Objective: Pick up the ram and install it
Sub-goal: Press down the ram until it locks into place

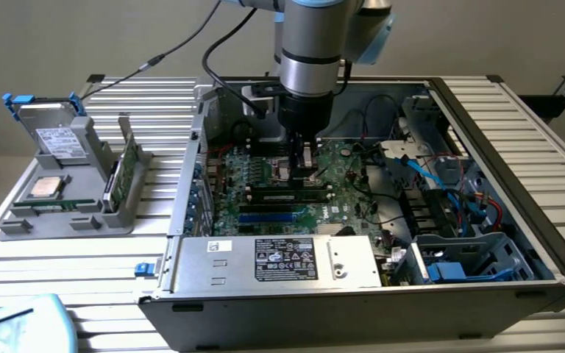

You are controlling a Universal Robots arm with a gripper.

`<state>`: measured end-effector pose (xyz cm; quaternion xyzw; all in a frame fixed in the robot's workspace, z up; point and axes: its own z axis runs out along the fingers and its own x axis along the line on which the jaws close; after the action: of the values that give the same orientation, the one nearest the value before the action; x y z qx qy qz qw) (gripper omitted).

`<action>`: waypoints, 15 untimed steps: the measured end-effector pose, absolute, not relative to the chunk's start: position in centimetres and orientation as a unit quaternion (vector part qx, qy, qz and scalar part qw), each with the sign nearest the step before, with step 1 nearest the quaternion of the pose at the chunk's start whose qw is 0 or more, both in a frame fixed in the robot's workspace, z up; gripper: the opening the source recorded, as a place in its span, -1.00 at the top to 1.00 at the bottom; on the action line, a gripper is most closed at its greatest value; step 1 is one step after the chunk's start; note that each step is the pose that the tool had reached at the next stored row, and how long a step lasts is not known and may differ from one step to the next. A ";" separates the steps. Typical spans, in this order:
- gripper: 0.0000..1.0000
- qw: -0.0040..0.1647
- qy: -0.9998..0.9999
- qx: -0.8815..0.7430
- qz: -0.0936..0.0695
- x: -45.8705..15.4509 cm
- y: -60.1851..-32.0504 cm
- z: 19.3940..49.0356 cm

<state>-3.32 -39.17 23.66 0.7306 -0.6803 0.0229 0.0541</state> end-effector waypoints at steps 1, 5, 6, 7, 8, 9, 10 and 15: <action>0.80 0.053 -0.680 0.731 0.022 -3.3 -39.2 23.7; 0.80 0.050 -0.680 0.731 0.019 -3.3 -39.2 23.7; 0.80 0.049 -0.680 0.731 0.019 -3.3 -39.2 23.7; 0.80 0.049 -0.680 0.731 0.018 -3.3 -39.2 23.7; 0.80 0.048 -0.680 0.731 0.017 -3.3 -39.2 23.7; 0.80 0.047 -0.680 0.731 0.016 -3.3 -39.2 23.7; 0.80 0.046 -0.680 0.731 0.016 -3.3 -39.2 23.7; 0.80 0.042 -0.681 0.731 0.012 -3.3 -39.2 23.7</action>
<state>-3.32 -39.19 23.66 0.7314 -0.6805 0.0121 0.0425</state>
